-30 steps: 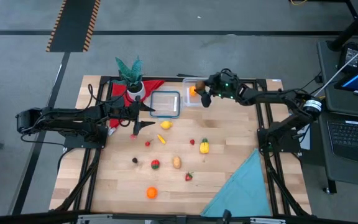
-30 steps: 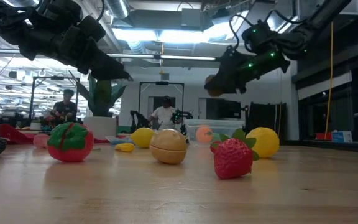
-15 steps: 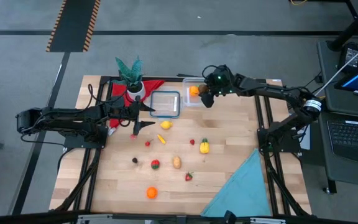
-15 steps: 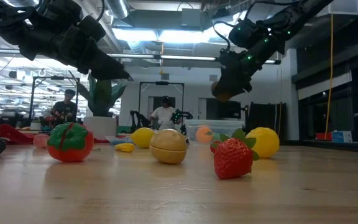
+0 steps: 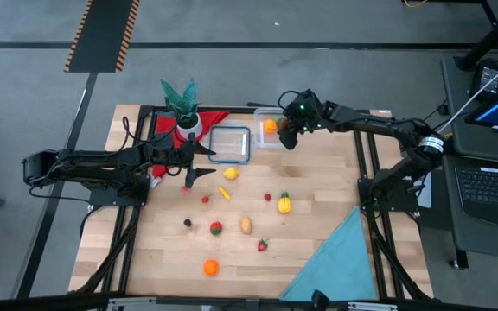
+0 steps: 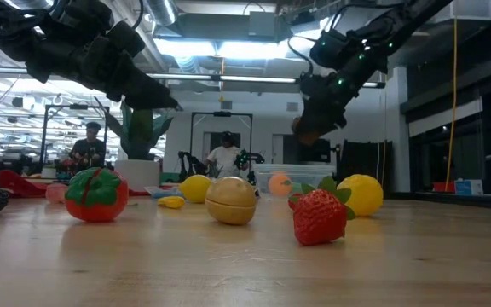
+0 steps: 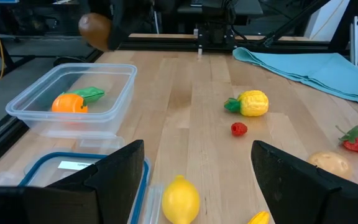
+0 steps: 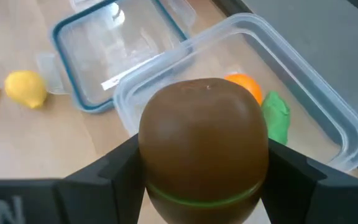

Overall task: Pick and placing Produce into tupperware
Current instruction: Put the kiwi into the transparent bin, then put the lemon into the transparent bin

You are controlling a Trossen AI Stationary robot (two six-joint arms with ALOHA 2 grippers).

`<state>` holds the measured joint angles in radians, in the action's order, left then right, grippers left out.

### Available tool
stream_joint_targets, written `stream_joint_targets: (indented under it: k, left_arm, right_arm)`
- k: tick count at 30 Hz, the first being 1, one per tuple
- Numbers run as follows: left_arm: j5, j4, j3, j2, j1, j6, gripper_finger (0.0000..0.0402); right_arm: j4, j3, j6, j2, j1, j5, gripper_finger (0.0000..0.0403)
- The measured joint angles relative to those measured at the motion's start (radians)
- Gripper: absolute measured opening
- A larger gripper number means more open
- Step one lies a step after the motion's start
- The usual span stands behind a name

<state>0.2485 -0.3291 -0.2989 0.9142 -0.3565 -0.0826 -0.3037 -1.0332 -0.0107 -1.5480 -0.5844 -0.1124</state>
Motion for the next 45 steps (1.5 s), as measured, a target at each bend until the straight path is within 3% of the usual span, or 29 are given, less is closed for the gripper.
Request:
stream_joint_targets:
  k: [12, 23, 28, 31, 45]
  left_arm:
    - [0.004, 0.0, 0.0, 0.0, 0.0, 0.0, 0.0289]
    - [0.004, 0.0, 0.0, 0.0, 0.0, 0.0, 0.0289]
    - [0.004, 0.0, 0.0, 0.0, 0.0, 0.0, 0.0289]
    - [0.004, 0.001, 0.0, 0.0, 0.0, 0.0, 0.0289]
    - [0.004, 0.008, 0.0, 0.0, 0.0, 0.001, 0.0289]
  right_arm:
    - [0.065, 0.0, 0.017, -0.154, -0.023, 0.01, 0.0246]
    - [0.077, 0.001, 0.018, -0.2, -0.022, 0.009, 0.0246]
    - [0.09, 0.002, 0.016, -0.2, -0.022, 0.014, 0.0293]
    - [0.105, 0.002, 0.017, -0.2, -0.022, 0.015, 0.0302]
    - [0.126, -0.01, 0.042, -0.2, -0.022, 0.018, 0.026]
